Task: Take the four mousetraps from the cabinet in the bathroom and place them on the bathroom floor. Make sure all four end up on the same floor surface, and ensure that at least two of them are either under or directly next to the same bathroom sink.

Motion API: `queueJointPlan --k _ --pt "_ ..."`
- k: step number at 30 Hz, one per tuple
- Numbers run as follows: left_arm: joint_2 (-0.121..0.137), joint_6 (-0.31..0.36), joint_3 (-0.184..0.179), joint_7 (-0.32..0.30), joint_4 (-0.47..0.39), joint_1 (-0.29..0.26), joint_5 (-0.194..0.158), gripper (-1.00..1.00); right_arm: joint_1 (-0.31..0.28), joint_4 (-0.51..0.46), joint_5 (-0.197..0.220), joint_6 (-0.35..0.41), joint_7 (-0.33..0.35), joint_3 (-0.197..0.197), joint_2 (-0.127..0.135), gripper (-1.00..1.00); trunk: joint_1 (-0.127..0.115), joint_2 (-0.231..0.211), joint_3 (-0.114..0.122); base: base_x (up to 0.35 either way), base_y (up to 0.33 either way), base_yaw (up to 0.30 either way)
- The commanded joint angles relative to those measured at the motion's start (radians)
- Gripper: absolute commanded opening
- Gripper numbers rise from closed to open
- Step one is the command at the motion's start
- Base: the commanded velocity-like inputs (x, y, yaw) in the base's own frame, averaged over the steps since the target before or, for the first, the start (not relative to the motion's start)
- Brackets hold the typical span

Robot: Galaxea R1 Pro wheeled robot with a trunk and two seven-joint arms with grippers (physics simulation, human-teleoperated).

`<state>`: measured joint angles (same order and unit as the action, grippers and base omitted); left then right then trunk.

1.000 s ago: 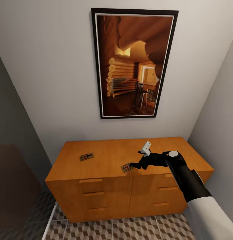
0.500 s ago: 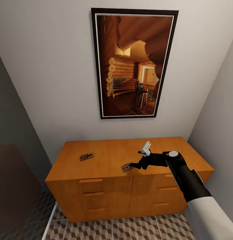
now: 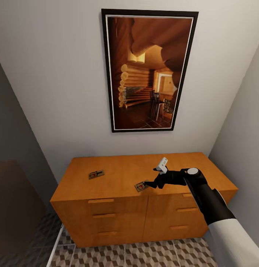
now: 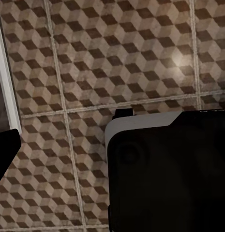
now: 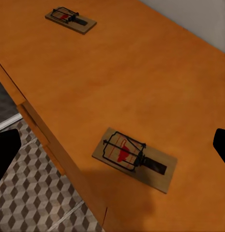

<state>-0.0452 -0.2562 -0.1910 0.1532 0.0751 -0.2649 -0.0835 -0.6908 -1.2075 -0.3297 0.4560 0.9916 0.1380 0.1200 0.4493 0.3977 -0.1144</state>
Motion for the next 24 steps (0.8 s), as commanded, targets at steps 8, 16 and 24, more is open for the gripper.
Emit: queueJointPlan --k 8,16,24 --pt "-0.001 -0.008 -0.008 0.001 0.005 0.000 -0.009 1.00 0.000 -0.001 -0.005 0.005 0.005 0.002 0.001 1.00 0.001 0.002 -0.002 0.000 0.000 0.000" --pt "-0.001 -0.008 -0.008 0.001 0.005 0.001 -0.009 1.00 0.000 -0.001 -0.005 0.004 0.005 0.002 0.001 1.00 0.001 0.002 -0.002 0.000 0.000 0.000" --pt "-0.001 -0.008 -0.008 0.000 0.005 0.001 -0.009 1.00 0.001 -0.001 -0.005 0.004 0.005 0.002 0.000 1.00 0.001 0.002 -0.002 0.000 0.000 0.000"
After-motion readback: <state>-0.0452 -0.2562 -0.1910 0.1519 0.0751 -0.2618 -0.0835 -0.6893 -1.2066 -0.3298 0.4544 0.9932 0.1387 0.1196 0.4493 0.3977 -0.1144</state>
